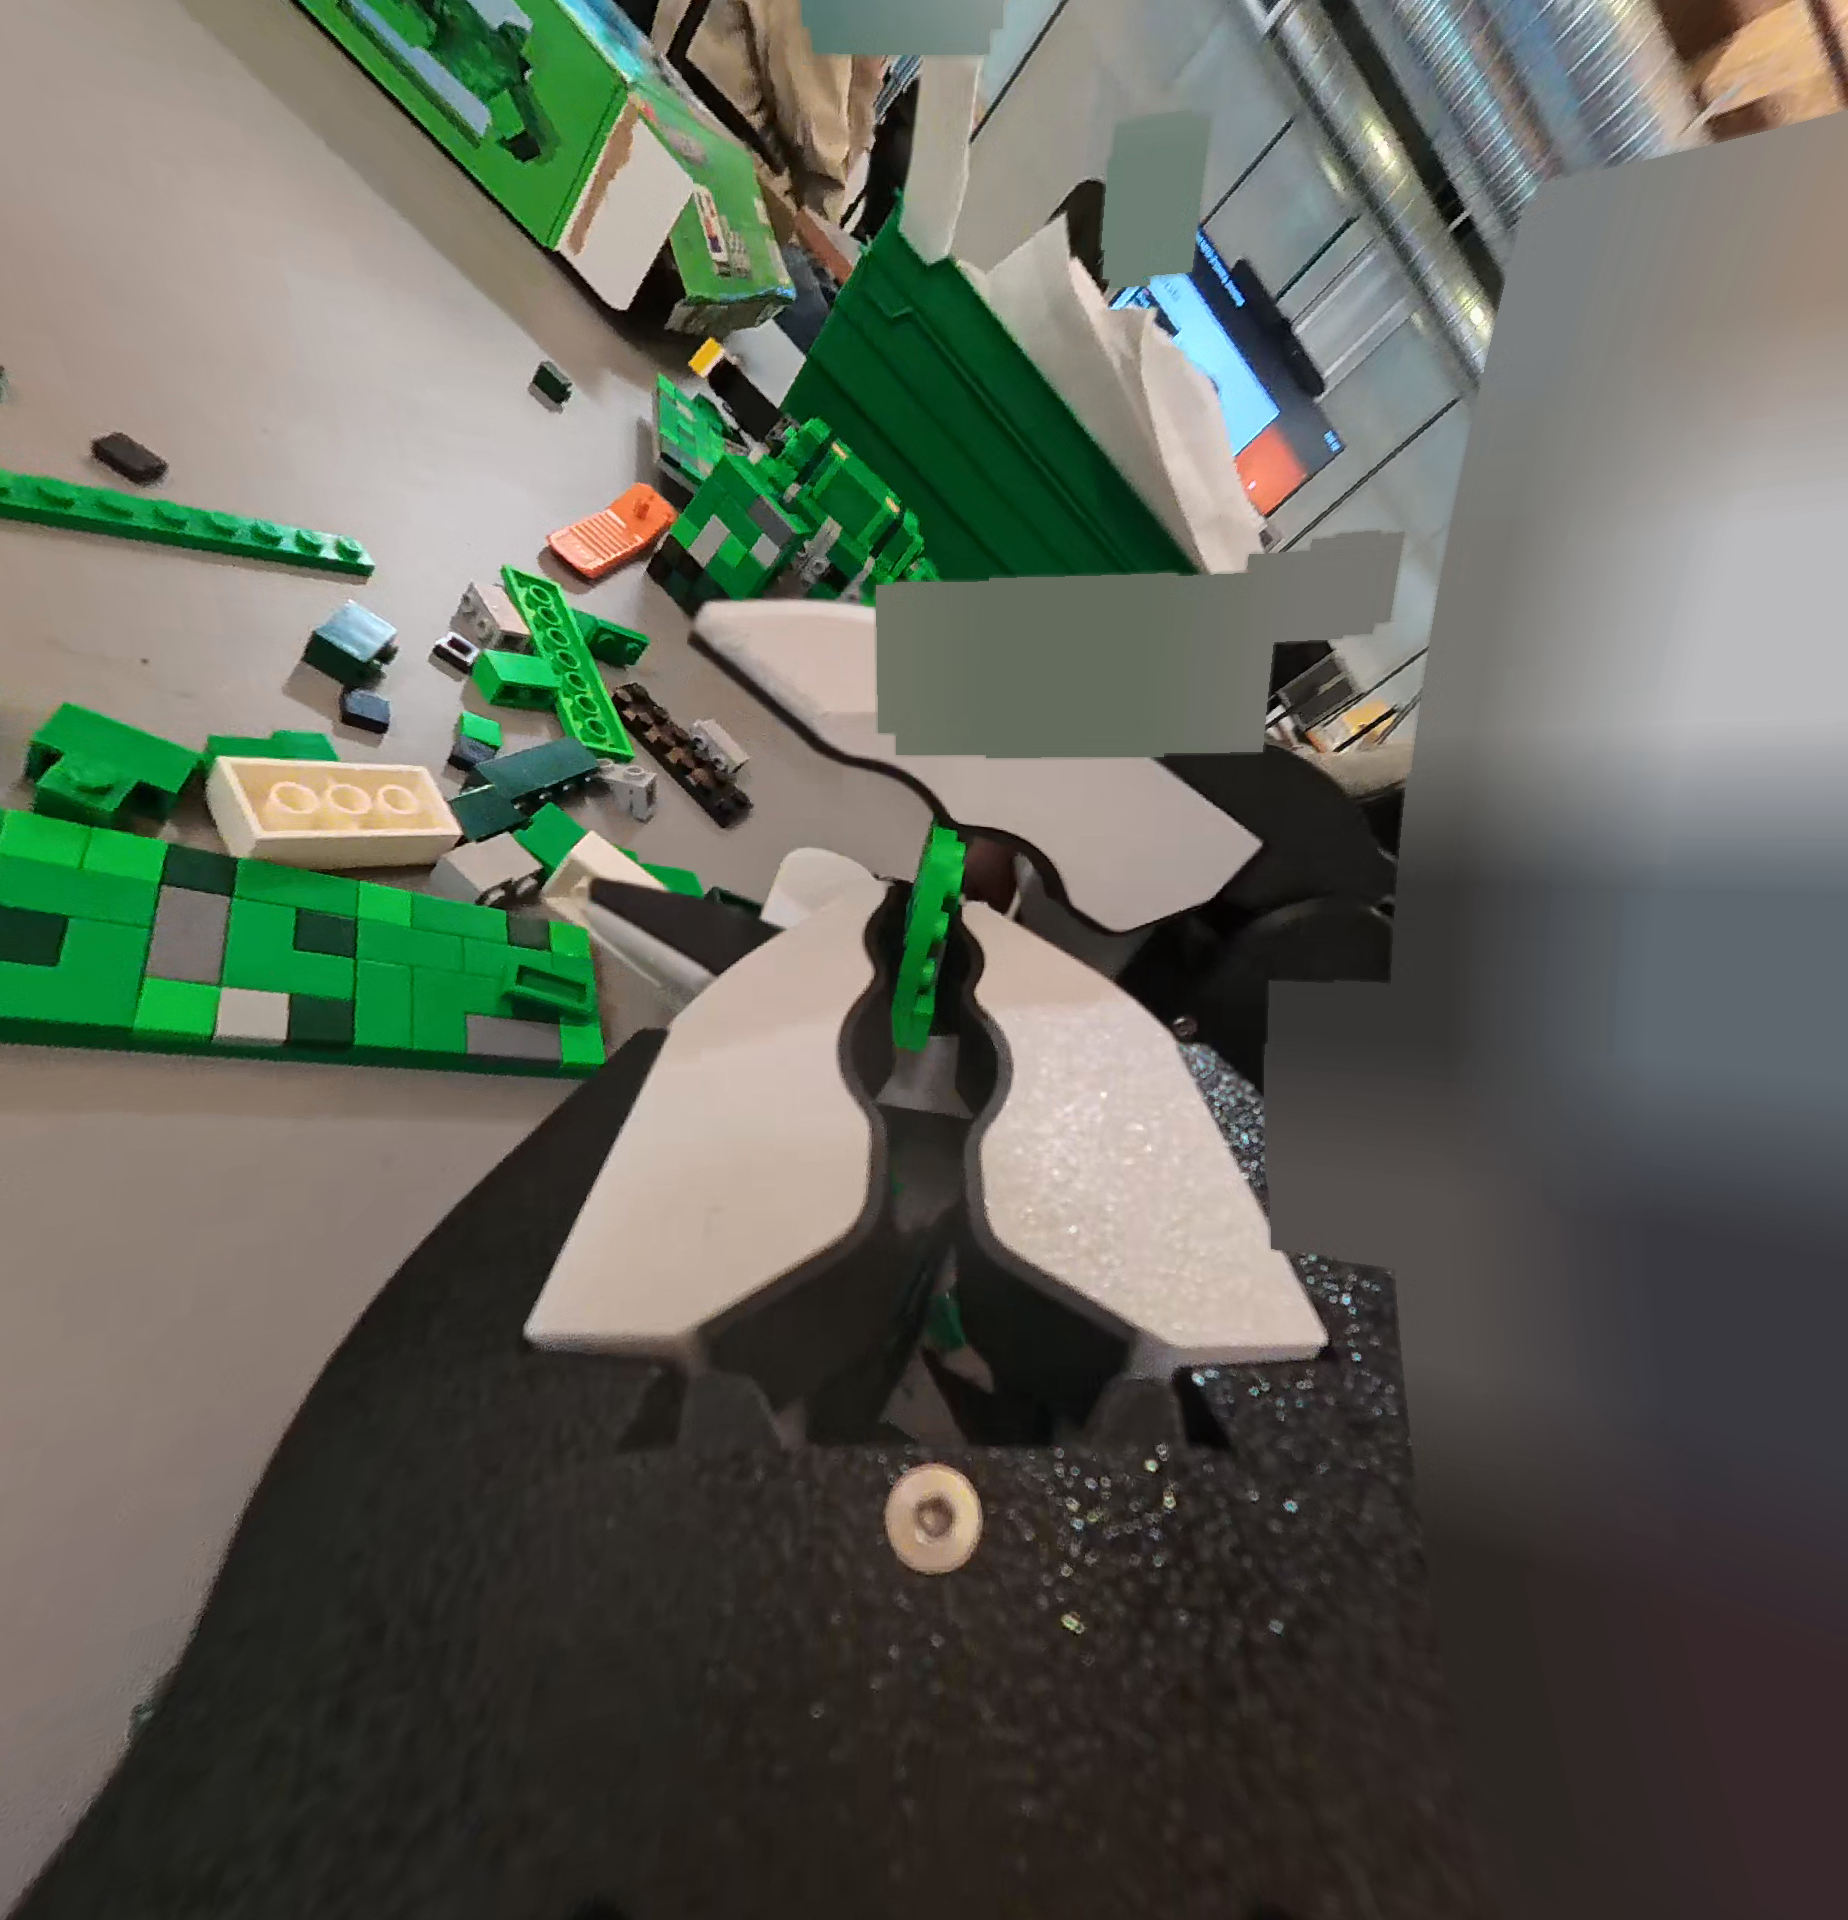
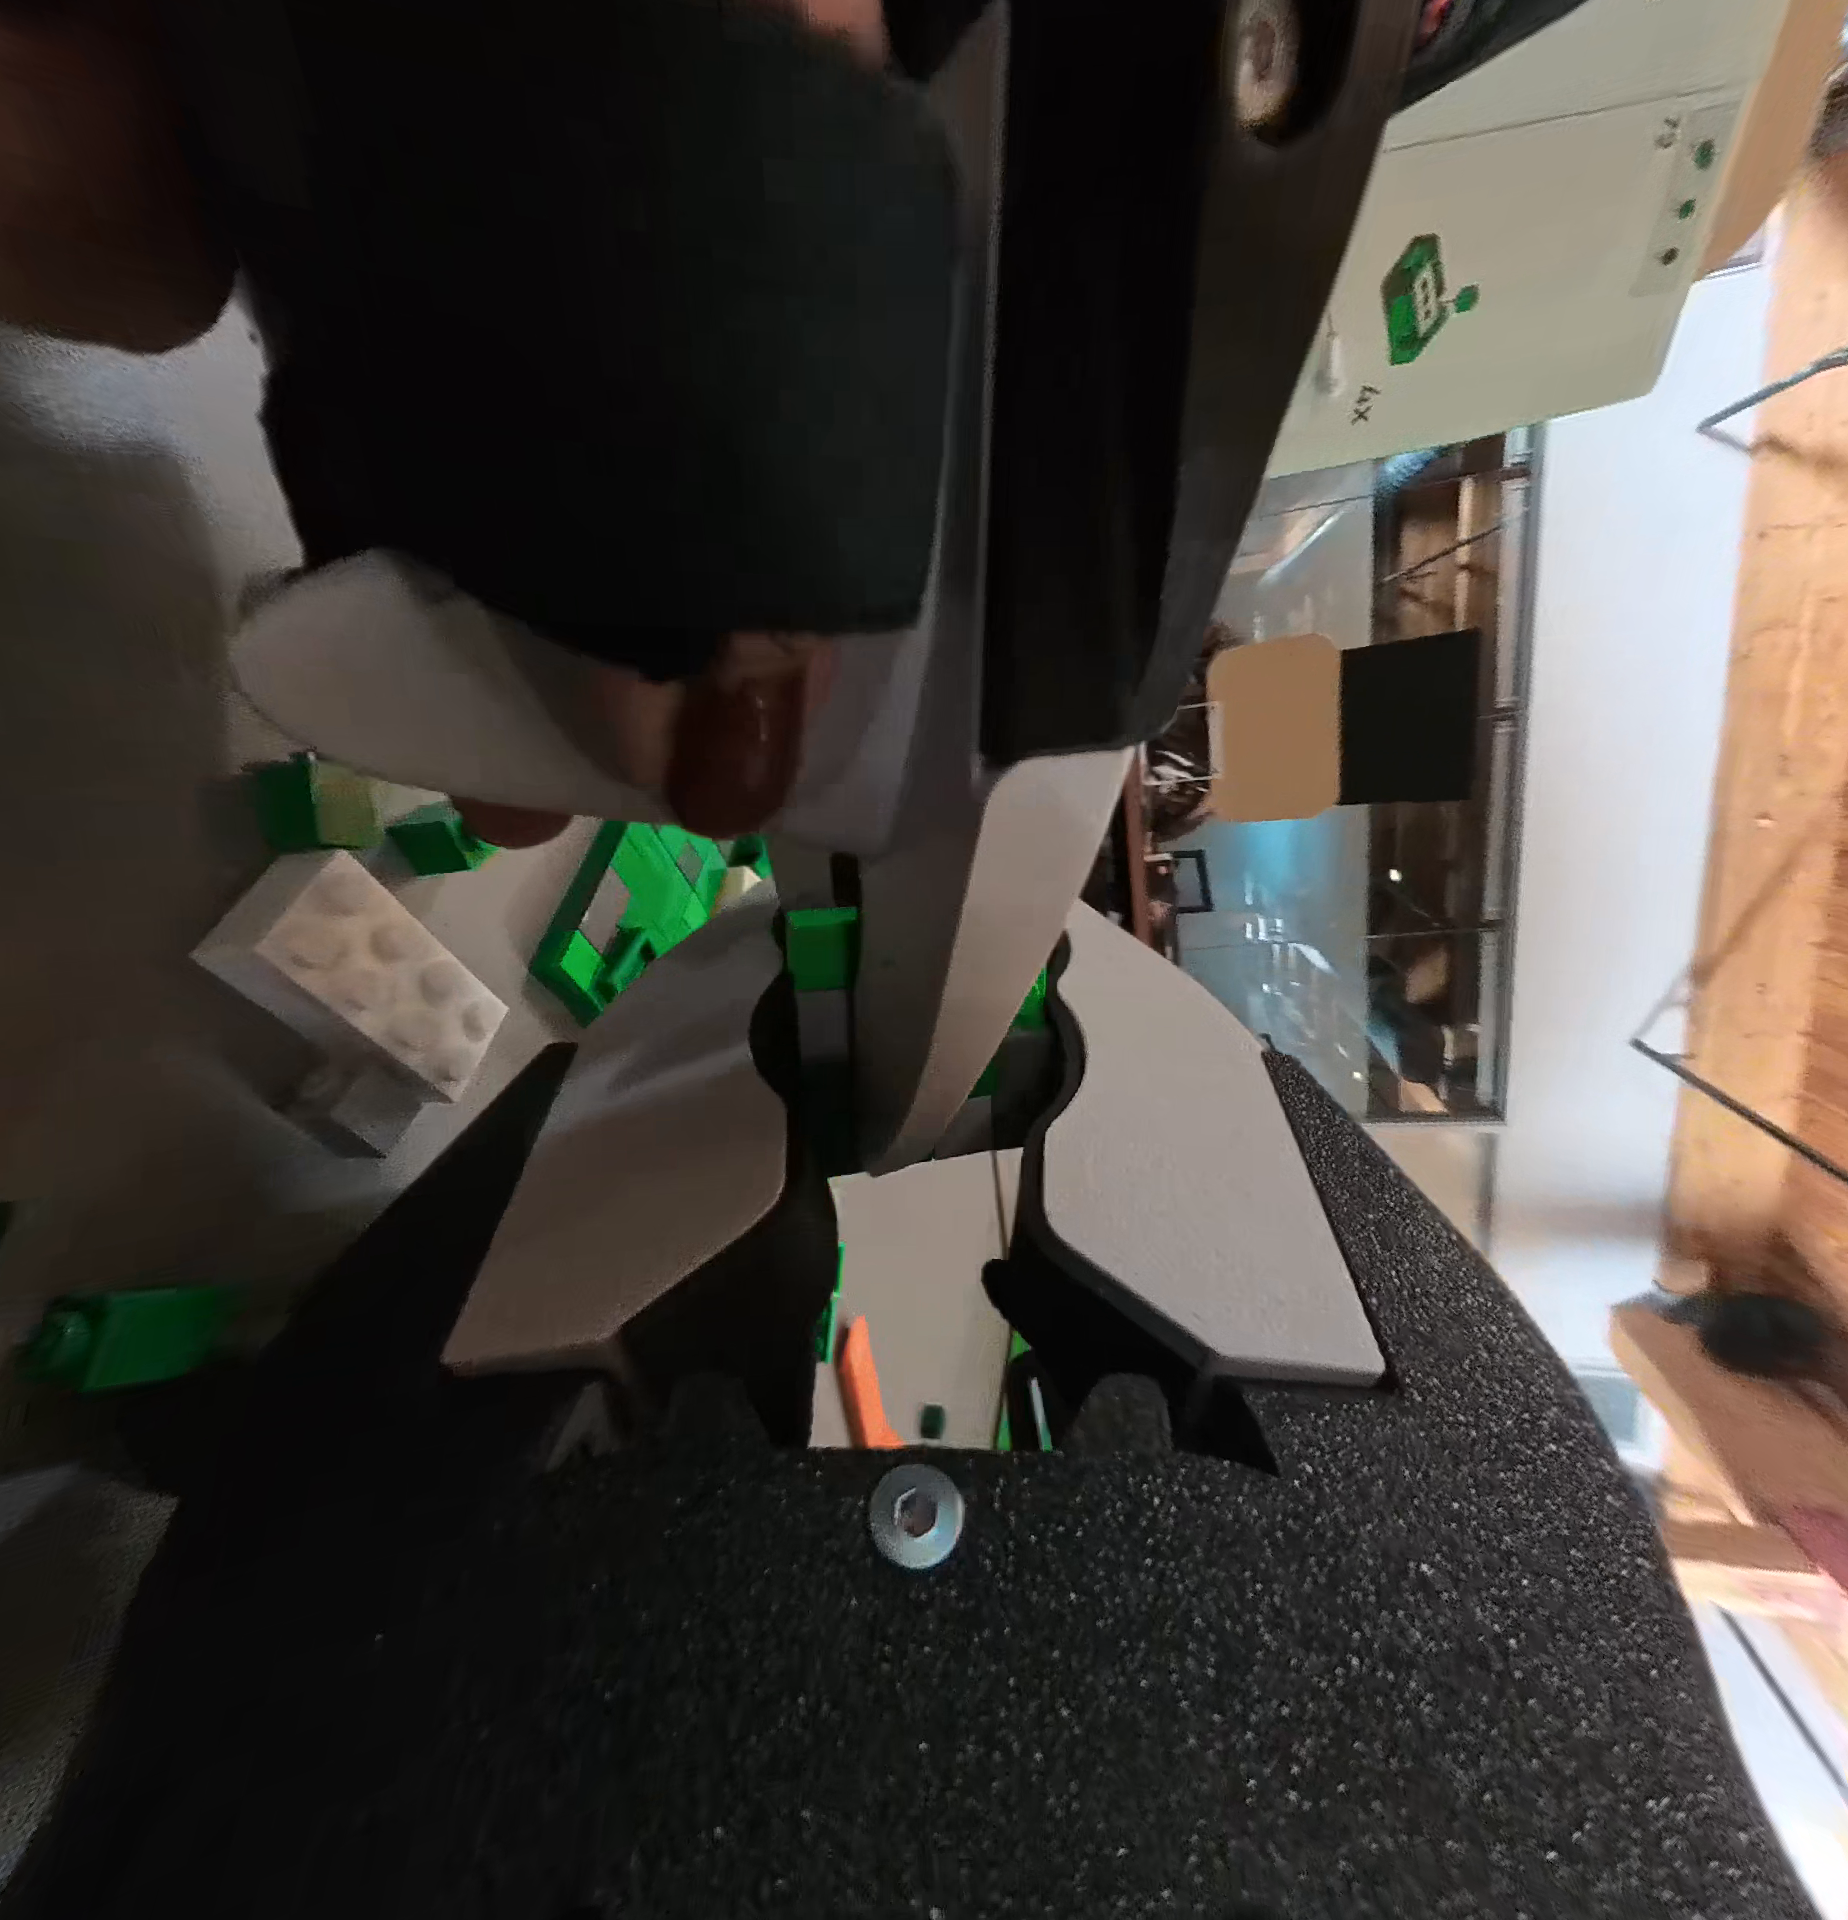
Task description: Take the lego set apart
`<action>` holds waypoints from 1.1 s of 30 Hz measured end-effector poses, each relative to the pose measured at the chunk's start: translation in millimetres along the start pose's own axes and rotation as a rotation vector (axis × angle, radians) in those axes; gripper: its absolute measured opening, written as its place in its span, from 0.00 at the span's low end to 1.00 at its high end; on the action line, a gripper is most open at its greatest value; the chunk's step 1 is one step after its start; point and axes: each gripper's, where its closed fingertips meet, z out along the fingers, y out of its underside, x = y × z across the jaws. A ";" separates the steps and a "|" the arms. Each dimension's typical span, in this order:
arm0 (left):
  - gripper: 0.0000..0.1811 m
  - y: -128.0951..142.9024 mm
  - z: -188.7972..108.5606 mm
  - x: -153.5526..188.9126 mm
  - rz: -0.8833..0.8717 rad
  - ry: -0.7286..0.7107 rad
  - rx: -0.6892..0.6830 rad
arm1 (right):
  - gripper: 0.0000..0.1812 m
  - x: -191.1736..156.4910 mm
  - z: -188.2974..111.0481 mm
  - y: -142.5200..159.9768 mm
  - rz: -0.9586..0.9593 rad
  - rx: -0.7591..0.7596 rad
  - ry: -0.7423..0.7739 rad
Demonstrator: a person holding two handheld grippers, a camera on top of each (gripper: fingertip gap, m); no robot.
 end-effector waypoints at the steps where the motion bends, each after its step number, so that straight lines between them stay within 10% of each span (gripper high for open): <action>1: 0.03 -0.8 -0.1 0.9 -0.010 0.011 0.008 | 0.22 1.2 -0.1 0.2 -0.006 -0.003 0.012; 23: 0.03 -30.1 -12.3 -7.9 0.098 -0.062 0.221 | 0.31 -10.6 2.1 7.3 0.274 0.044 -0.170; 33: 0.03 -48.4 -19.8 -0.8 0.172 -0.050 0.379 | 0.23 2.7 -15.7 -19.6 1.005 0.264 -0.463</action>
